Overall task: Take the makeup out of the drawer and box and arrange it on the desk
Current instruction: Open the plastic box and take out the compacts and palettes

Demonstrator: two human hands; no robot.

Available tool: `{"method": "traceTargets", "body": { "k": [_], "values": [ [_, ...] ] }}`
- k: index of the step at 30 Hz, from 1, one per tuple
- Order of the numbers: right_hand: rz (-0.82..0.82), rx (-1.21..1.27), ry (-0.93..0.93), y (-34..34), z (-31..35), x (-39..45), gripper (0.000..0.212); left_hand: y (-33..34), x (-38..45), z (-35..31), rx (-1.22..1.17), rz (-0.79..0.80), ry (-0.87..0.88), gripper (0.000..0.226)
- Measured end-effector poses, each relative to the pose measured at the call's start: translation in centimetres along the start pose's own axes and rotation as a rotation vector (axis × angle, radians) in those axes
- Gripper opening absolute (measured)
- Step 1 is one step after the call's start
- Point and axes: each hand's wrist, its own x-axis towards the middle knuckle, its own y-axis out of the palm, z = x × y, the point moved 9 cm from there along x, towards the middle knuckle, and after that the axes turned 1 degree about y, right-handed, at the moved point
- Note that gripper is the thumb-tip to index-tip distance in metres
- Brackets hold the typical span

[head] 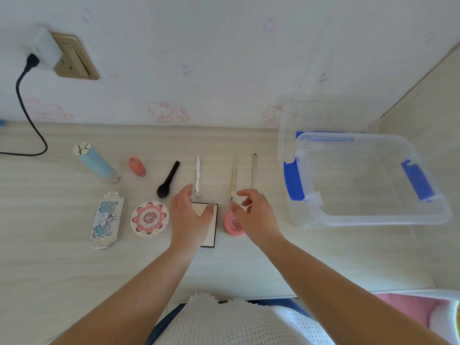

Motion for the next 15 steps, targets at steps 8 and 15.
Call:
{"method": "traceTargets", "body": {
  "k": [8, 15],
  "values": [
    [0.016, 0.182, -0.13, -6.4, 5.0, 0.0, 0.018, 3.7, 2.4, -9.0, -0.318, 0.151, -0.002, 0.027],
    [-0.119, 0.171, -0.23, -21.4, 6.0, 3.7, 0.01, 8.3, 4.5, -15.4, -0.377, 0.138, -0.036, 0.023]
  ]
}}
